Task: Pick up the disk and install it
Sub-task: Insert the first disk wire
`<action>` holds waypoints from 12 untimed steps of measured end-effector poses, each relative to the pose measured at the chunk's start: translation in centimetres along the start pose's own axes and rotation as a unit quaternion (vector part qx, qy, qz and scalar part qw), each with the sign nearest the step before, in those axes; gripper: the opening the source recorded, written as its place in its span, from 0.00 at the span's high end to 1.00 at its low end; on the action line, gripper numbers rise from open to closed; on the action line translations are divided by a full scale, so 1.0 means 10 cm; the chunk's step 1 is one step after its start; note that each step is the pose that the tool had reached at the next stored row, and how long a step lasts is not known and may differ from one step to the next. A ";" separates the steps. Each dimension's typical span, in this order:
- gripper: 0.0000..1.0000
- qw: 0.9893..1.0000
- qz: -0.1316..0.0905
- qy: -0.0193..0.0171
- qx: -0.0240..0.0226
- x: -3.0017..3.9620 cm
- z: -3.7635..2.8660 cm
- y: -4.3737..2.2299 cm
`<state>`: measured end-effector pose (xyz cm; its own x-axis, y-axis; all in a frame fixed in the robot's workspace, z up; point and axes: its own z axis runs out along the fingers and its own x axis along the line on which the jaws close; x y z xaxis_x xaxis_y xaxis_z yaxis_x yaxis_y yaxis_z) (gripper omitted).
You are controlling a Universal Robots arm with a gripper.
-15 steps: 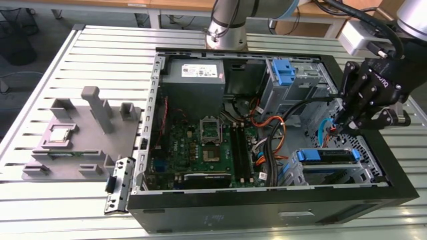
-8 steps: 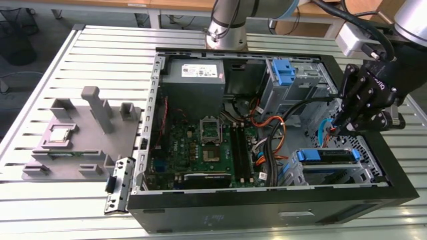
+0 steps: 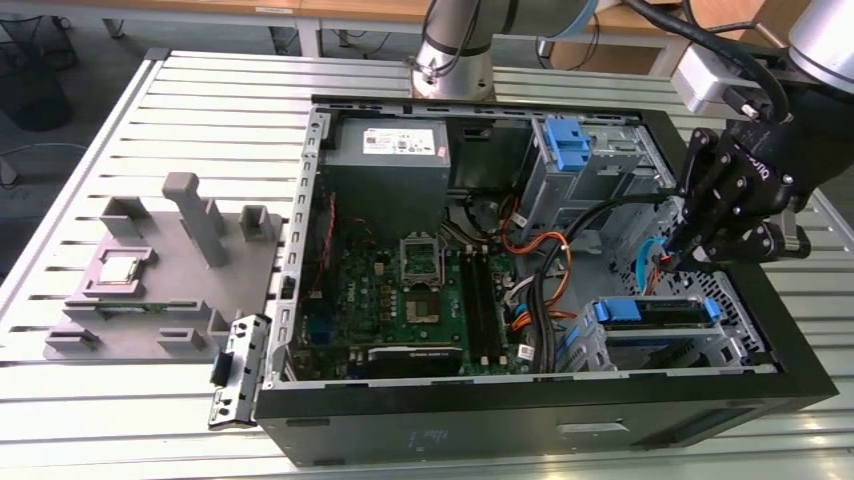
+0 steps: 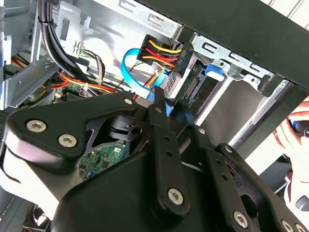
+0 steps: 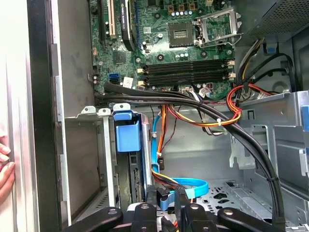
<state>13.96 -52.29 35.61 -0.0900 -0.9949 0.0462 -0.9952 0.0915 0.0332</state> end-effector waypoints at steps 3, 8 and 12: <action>0.73 1.000 0.000 0.000 0.000 0.000 0.000 0.000; 0.84 1.000 0.000 0.000 0.000 0.000 0.000 0.000; 0.84 1.000 0.000 0.000 0.000 0.000 0.000 0.000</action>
<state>13.96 -52.29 35.61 -0.0903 -0.9948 0.0461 -0.9952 0.0918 0.0332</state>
